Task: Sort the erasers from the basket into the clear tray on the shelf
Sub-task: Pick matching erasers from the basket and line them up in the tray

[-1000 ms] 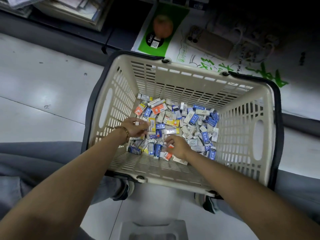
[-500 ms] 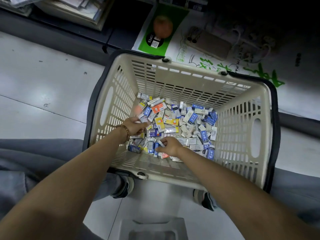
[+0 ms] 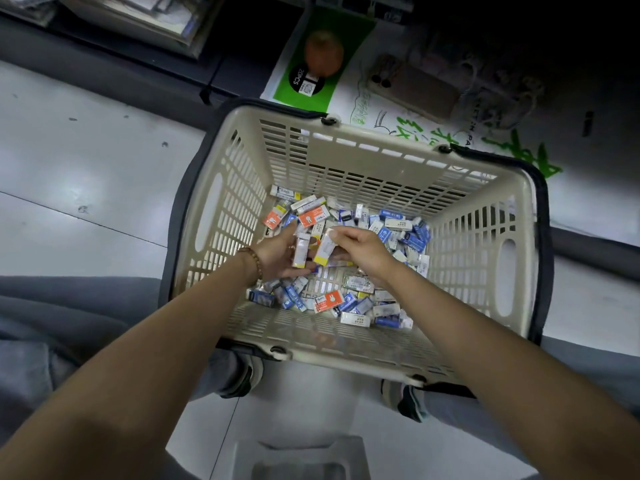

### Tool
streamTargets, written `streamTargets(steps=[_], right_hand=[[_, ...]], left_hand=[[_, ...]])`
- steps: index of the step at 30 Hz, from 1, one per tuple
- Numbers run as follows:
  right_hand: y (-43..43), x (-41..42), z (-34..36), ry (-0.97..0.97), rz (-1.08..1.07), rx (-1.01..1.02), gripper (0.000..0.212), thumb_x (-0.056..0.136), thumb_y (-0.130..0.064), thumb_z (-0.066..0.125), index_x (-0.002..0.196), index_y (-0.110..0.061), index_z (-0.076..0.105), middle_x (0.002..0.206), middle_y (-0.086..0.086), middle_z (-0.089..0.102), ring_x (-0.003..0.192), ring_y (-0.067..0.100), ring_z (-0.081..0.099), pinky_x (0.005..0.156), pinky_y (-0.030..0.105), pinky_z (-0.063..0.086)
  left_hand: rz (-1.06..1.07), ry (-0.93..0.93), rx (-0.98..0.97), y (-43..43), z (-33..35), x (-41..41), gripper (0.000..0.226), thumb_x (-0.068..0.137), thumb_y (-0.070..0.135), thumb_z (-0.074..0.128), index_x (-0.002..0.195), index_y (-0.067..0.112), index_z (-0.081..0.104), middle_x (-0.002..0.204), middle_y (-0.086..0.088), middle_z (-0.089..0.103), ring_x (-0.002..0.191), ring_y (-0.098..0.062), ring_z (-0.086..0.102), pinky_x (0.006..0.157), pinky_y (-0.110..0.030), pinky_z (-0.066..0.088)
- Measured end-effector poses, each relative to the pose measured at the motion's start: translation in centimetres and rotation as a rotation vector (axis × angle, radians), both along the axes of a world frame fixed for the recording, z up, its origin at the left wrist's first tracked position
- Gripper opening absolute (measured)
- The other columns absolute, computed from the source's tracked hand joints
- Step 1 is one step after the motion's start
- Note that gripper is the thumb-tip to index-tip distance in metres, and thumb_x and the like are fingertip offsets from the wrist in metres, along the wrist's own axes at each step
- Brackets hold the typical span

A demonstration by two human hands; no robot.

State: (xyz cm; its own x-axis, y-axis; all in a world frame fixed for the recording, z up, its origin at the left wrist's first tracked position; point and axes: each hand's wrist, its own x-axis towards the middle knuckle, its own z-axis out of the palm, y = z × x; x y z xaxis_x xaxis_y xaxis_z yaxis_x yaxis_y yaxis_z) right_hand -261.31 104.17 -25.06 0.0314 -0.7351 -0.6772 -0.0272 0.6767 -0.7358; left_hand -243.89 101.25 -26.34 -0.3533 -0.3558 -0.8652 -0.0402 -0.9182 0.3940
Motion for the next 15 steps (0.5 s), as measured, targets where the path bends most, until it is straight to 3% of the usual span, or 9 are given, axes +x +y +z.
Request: streamTargets(steps=[2,4,6,8,10,11,13,15], right_hand=[[-0.2,0.7,0.2,-0.013,0.04,-0.012,0.033,0.093,-0.017,0.056,0.123,-0.003,0.058,0.122,0.01,0.06,0.095,0.02,0.064,0.065,0.013,0.054],[-0.1,1.2,0.2,-0.029,0.037,-0.018,0.033,0.094,-0.017,0.055,0.123,-0.004,0.058,0.119,0.008,0.061,0.092,0.018,0.064,0.063,0.012,0.053],[0.0,1.0,-0.1,-0.028,0.011,-0.012,0.031,0.095,-0.019,0.053,0.123,-0.006,0.059,0.111,0.008,0.063,0.083,0.015,0.065,0.061,0.015,0.053],[0.5,0.1,-0.8,0.113,0.067,-0.02,0.029,0.095,-0.022,0.054,0.12,-0.009,0.06,0.113,0.008,0.063,0.09,0.018,0.064,0.068,0.021,0.054],[1.4,-1.2,-2.1,0.355,0.271,-0.038,0.031,0.091,-0.02,0.06,0.12,-0.008,0.061,0.121,0.009,0.059,0.102,0.021,0.058,0.084,0.031,0.05],[2.0,-1.7,-2.8,0.438,0.38,-0.03,0.035,0.09,-0.019,0.062,0.123,-0.007,0.059,0.126,0.009,0.055,0.104,0.021,0.055,0.091,0.034,0.047],[2.8,-2.0,-3.9,0.523,0.477,-0.049,0.039,0.089,-0.016,0.064,0.126,-0.007,0.056,0.128,0.01,0.05,0.099,0.023,0.054,0.096,0.036,0.045],[2.8,-1.6,-4.3,0.575,0.435,-0.092,0.038,0.087,-0.016,0.067,0.123,-0.007,0.059,0.118,0.009,0.052,0.089,0.019,0.05,0.093,0.04,0.046]], left_hand=[[-0.071,0.041,-0.015,0.1,0.2,-0.3,0.049,0.09,0.056,0.04,0.104,0.015,0.062,0.099,-0.004,0.068,0.089,-0.015,0.065,0.069,-0.027,0.058],[-0.145,0.04,-0.049,0.3,0.2,-0.4,0.036,0.091,0.037,0.053,0.116,0.012,0.057,0.118,-0.006,0.061,0.093,-0.009,0.063,0.069,-0.02,0.056],[-0.139,0.003,-0.059,0.3,-0.2,-0.1,0.045,0.088,0.017,0.061,0.128,0.004,0.047,0.128,-0.012,0.055,0.091,-0.01,0.063,0.066,-0.017,0.056],[-0.106,-0.013,-0.046,0.3,-0.7,0.4,0.036,0.085,0.008,0.063,0.119,0.0,0.051,0.123,-0.013,0.059,0.088,-0.012,0.064,0.063,-0.018,0.057],[-0.08,-0.039,-0.047,0.2,-1.2,0.9,0.012,0.085,0.001,0.061,0.096,0.005,0.057,0.107,-0.008,0.064,0.085,-0.013,0.063,0.062,-0.021,0.058],[-0.072,-0.077,-0.058,0.2,-1.4,1.1,0.012,0.085,-0.002,0.06,0.093,0.006,0.056,0.104,-0.008,0.063,0.086,-0.014,0.062,0.062,-0.023,0.059],[-0.061,-0.152,-0.088,-0.1,-2.0,1.4,0.018,0.084,0.002,0.063,0.1,0.005,0.055,0.105,-0.01,0.06,0.089,-0.016,0.061,0.063,-0.025,0.059],[-0.028,-0.177,-0.09,-0.3,-2.3,1.4,0.029,0.084,0.016,0.066,0.107,0.005,0.055,0.106,-0.012,0.059,0.091,-0.017,0.061,0.062,-0.026,0.059]])
